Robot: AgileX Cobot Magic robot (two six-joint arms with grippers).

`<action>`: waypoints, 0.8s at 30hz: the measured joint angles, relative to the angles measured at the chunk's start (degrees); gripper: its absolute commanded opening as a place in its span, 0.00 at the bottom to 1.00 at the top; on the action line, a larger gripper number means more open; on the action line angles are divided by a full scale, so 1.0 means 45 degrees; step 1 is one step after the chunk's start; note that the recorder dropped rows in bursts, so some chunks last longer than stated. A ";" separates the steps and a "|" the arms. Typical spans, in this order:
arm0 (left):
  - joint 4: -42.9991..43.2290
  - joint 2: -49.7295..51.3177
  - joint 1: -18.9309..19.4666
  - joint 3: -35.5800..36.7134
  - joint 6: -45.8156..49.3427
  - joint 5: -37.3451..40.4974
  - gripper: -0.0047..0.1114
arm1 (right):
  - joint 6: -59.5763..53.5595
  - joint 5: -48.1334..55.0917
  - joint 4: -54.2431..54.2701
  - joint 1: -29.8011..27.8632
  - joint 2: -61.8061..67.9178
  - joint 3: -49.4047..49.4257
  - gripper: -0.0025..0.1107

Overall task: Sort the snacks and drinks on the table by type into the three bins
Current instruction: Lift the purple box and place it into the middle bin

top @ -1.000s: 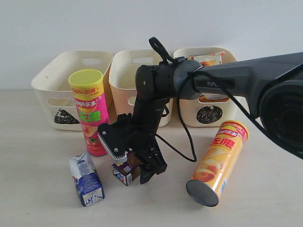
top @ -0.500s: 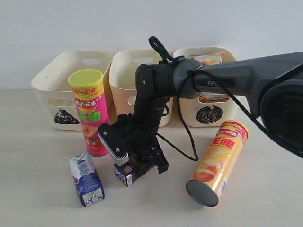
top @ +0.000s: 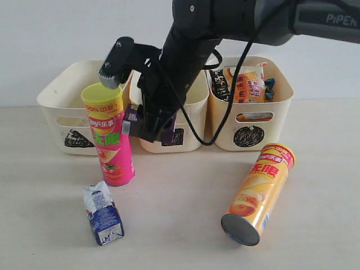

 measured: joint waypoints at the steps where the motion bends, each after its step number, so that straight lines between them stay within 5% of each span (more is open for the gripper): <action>1: 0.0000 0.0000 0.0000 0.0000 0.0000 0.0000 0.08 | 0.0502 -0.0396 -0.0073 -0.0059 0.0000 0.0000 0.02; 9: 0.0000 0.0000 0.0000 0.0000 0.0000 0.0000 0.08 | 0.3505 -0.5145 -0.0441 -0.0644 0.0043 0.0000 0.02; 24: 0.0000 0.0000 0.0000 0.0000 0.0000 0.0000 0.08 | 0.4283 -0.9198 -0.0355 -0.1901 0.1228 0.0000 0.02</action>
